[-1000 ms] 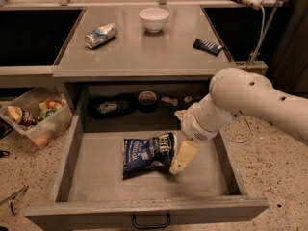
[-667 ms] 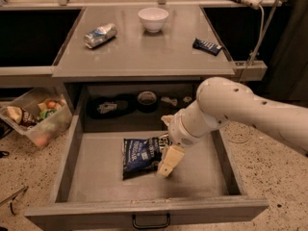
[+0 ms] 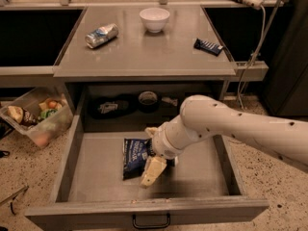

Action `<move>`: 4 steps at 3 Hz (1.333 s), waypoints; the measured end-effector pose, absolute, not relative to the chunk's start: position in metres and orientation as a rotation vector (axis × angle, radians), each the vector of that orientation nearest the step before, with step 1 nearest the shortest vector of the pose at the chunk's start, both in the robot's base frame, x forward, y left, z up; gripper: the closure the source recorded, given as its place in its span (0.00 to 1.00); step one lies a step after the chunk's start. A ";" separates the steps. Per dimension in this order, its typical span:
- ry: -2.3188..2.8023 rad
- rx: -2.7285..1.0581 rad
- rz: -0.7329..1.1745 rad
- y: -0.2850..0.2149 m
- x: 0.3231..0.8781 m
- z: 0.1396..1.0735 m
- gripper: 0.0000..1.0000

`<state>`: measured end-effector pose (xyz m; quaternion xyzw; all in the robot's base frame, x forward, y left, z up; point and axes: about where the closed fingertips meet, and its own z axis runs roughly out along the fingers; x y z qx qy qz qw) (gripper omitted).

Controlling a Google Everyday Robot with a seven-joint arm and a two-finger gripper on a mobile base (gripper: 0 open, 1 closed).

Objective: Pick blue chip bag from top drawer and place on counter

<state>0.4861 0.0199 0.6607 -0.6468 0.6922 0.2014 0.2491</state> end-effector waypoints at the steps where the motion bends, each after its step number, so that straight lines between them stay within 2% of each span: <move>1: 1.857 -1.751 0.516 0.041 0.504 0.651 0.00; 2: 1.853 -1.773 0.459 0.057 0.519 0.644 0.18; 3: 1.850 -1.779 0.457 0.060 0.519 0.643 0.41; 4: 1.850 -1.779 0.457 0.060 0.519 0.643 0.39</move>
Offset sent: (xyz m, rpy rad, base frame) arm 0.0533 0.0556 -0.0254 -0.0697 -0.1081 -0.0006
